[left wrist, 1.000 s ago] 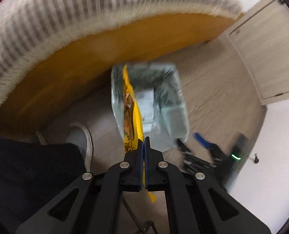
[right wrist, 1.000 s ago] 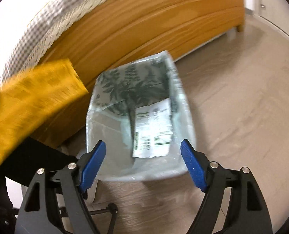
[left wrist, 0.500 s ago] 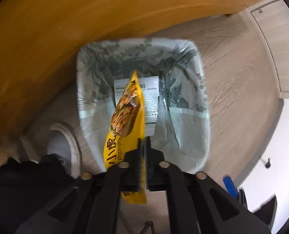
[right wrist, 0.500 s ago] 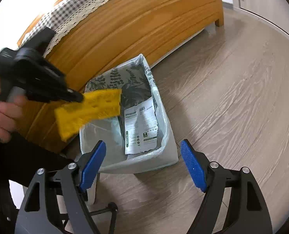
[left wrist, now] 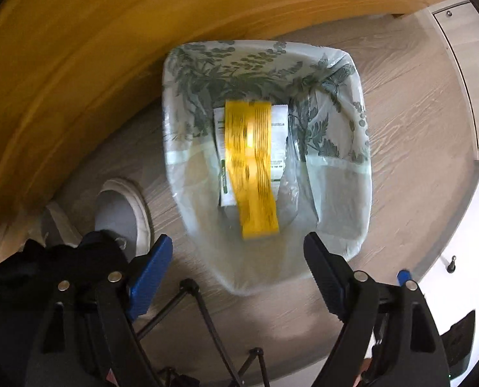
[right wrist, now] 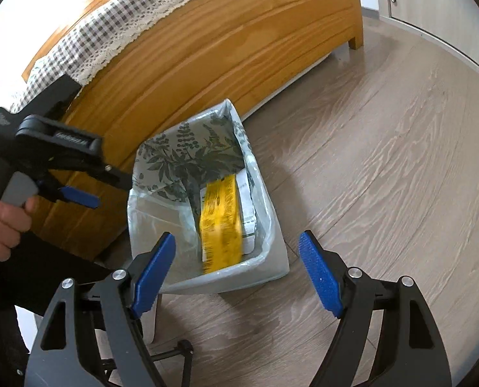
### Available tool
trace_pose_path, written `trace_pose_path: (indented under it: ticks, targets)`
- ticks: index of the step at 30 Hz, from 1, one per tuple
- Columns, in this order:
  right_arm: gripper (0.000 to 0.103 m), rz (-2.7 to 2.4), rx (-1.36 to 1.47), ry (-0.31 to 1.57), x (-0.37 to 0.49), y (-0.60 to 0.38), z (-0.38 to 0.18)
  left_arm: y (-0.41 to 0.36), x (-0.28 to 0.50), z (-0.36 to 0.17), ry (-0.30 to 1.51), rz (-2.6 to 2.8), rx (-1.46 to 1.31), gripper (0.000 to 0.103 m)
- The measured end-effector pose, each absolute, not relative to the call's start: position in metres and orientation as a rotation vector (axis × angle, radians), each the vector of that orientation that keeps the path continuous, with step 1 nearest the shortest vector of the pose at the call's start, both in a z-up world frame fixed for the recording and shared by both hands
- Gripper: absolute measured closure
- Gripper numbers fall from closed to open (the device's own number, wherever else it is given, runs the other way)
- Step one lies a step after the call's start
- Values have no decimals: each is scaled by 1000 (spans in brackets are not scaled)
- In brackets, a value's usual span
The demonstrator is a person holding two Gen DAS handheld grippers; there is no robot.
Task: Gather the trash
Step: 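Open the left tool to drop the yellow bag into the bin, then return the left tool to the bed and grasp the small red snack packet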
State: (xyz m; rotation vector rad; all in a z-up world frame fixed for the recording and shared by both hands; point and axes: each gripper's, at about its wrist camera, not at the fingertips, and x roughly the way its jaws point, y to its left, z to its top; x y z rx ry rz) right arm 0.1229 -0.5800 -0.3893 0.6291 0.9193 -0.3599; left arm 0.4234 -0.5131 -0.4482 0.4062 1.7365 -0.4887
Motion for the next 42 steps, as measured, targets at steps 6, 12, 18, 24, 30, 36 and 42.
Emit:
trace_pose_path:
  ticks: [6, 12, 18, 24, 30, 36, 42]
  targets:
    - [27, -371, 604, 929, 129, -577, -367, -497, 402, -417, 1703, -551, 382, 22]
    - [27, -469, 550, 1010, 145, -580, -337, -490, 395, -384, 1632, -614, 374, 22]
    - [27, -515, 414, 993, 166, -574, -274, -466, 405, -296, 1422, -752, 264, 22]
    - [27, -472, 269, 877, 210, -532, -195, -405, 438, -205, 1165, -805, 175, 22]
    - [15, -426, 154, 691, 270, -463, -128, -291, 500, -135, 870, -676, 73, 15]
    - [15, -285, 53, 594, 346, -375, -94, -123, 620, -134, 836, -392, -226, 14]
    - [15, -173, 48, 625, 424, -312, -105, 6, 674, -189, 861, -250, -597, 22]
